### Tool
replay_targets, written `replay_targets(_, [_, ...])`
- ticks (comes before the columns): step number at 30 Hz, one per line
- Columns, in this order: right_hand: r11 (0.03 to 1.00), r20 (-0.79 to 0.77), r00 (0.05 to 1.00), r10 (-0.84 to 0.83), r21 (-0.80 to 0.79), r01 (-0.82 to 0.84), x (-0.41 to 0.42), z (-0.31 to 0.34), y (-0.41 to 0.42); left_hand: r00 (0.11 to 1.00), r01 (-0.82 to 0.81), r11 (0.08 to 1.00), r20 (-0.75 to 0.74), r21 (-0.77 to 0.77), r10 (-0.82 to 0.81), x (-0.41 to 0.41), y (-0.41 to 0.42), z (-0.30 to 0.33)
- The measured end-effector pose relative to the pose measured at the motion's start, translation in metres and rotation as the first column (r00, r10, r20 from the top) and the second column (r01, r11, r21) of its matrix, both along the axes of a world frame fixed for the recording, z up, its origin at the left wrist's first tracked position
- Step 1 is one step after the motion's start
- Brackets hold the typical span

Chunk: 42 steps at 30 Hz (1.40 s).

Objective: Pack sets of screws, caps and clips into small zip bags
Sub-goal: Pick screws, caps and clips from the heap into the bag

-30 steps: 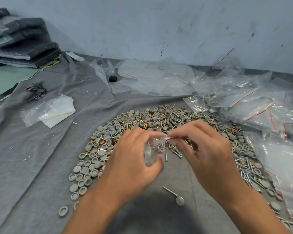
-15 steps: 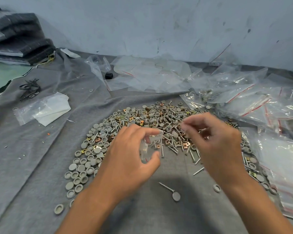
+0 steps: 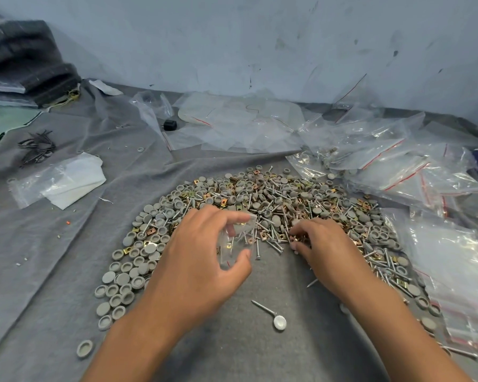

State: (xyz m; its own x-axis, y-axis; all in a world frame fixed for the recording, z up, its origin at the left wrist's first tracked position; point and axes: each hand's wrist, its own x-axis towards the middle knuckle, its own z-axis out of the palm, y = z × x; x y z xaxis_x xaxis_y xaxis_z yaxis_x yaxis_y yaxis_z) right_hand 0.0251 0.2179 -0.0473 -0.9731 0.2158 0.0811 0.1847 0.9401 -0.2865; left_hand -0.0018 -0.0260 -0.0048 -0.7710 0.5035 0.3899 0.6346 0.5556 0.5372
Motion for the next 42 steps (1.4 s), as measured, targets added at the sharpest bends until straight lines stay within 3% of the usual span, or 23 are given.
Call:
replay_targets(7, [0.986, 0.026, 1.0, -0.007, -0.164, 0.011, -0.001, -0.001, 0.001, 1.0, 0.002, 1.0, 0.001, -0.017, -0.002, 0.001, 0.0, 0.0])
replay_targets(10, [0.995, 0.065, 0.997, 0.029, -0.097, -0.022, 0.001, -0.002, 0.0, 1.0, 0.004, 1.0, 0.008, -0.023, -0.004, 0.0, 0.001, 0.001])
replay_targets(12, [0.976, 0.027, 0.999, 0.031, -0.216, -0.024, 0.004, 0.004, -0.002, 1.0, 0.004, 1.0, 0.009, -0.025, -0.004, 0.001, 0.001, 0.0])
replay_targets(14, [0.873, -0.079, 0.996, 0.042, -0.482, -0.075, 0.007, 0.016, -0.005, 1.0, 0.004, 1.0, 0.004, -0.026, -0.004, 0.001, 0.001, 0.0])
replay_targets(16, [0.699, -0.188, 0.978, 0.091, -0.687, -0.197, 0.01, 0.033, -0.011, 1.0, 0.005, 1.0, 0.004, -0.022, -0.005, 0.002, 0.002, 0.001])
replay_targets(18, [0.583, -0.264, 0.95, 0.166, -0.751, -0.31, 0.015, 0.046, -0.02, 1.0, 0.009, 1.0, 0.007, -0.02, -0.009, 0.002, 0.003, 0.001])
replay_targets(20, [0.648, -0.343, 0.913, 0.222, -0.648, -0.401, 0.02, 0.051, -0.034, 1.0, 0.01, 1.0, 0.016, -0.024, -0.01, 0.003, 0.004, 0.002])
replay_targets(22, [0.781, -0.469, 0.85, 0.239, -0.428, -0.455, 0.024, 0.053, -0.049, 1.0, 0.009, 1.0, 0.027, -0.028, -0.008, 0.003, 0.003, 0.002])
replay_targets(24, [0.85, -0.569, 0.789, 0.23, -0.277, -0.448, 0.025, 0.054, -0.06, 1.0, 0.006, 1.0, 0.025, -0.022, -0.006, 0.002, 0.004, 0.002])
replay_targets(29, [0.837, -0.659, 0.743, 0.114, -0.339, -0.429, 0.028, 0.057, -0.062, 0.999, 0.017, 1.0, 0.034, -0.025, -0.016, 0.003, 0.003, 0.003])
replay_targets(32, [0.821, -0.627, 0.75, 0.211, -0.303, -0.484, 0.028, 0.058, -0.062, 1.0, 0.012, 1.0, 0.028, -0.015, -0.011, 0.003, 0.003, 0.004])
replay_targets(36, [0.855, -0.591, 0.806, 0.005, -0.416, -0.31, 0.018, 0.052, -0.033, 1.0, -0.01, 1.0, 0.009, 0.016, 0.009, 0.002, 0.001, 0.004])
replay_targets(42, [0.946, -0.131, 0.991, 0.031, -0.315, -0.072, 0.006, 0.016, -0.012, 1.0, -0.016, 1.0, 0.002, 0.025, 0.016, 0.001, -0.001, 0.005])
